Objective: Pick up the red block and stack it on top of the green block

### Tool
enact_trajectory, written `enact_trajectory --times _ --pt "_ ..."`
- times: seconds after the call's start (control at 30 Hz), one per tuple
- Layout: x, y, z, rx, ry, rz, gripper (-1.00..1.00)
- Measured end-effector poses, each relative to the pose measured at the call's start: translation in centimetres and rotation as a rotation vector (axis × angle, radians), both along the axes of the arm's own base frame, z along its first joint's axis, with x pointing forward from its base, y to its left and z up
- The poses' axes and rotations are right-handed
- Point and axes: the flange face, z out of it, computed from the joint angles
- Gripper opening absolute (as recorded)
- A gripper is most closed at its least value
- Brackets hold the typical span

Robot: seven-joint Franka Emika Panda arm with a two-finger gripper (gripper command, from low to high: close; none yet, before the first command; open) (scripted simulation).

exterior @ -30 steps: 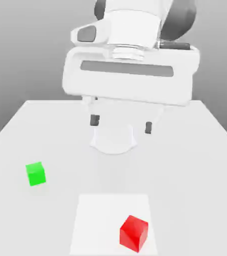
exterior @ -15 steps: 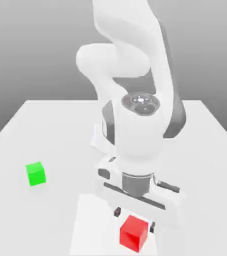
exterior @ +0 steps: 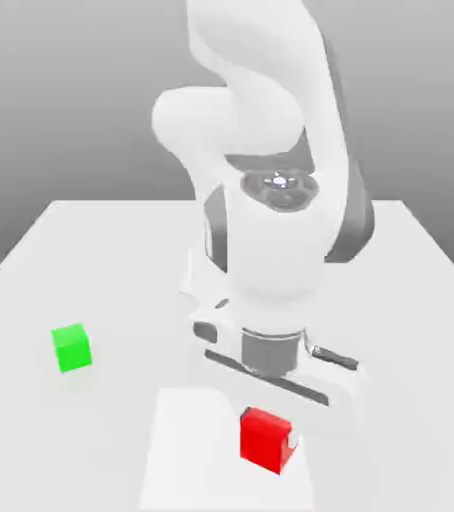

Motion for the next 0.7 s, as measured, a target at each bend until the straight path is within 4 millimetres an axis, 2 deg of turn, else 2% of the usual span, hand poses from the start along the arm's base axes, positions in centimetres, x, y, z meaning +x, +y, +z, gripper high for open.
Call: enact_trajectory --times 0.07,0.17,0.23,0.37,0.43,0.5,0.6,0.63,0.7 --pt "-2.1 -5.4 0.6 -0.014 0.001 -0.199 -1.00" --pt "-7.1 -13.7 1.4 -0.025 -0.001 -0.548 -1.00" --pt "-10.8 -17.2 2.0 -0.026 -0.005 -0.761 -1.00" --pt "-17.3 -20.7 2.7 -0.006 -0.019 -1.111 -1.00" --pt "-20.5 -22.2 1.8 0.009 -0.026 -1.285 -1.00" --pt "-22.0 -22.9 0.1 0.017 -0.028 -1.368 -1.00" --pt "-22.4 -22.9 -2.4 0.020 -0.029 -1.390 -1.00" --pt "-22.5 -22.9 -3.1 0.019 -0.029 -1.393 1.00" --pt "-22.4 -22.8 -3.1 0.019 -0.029 -1.388 1.00"
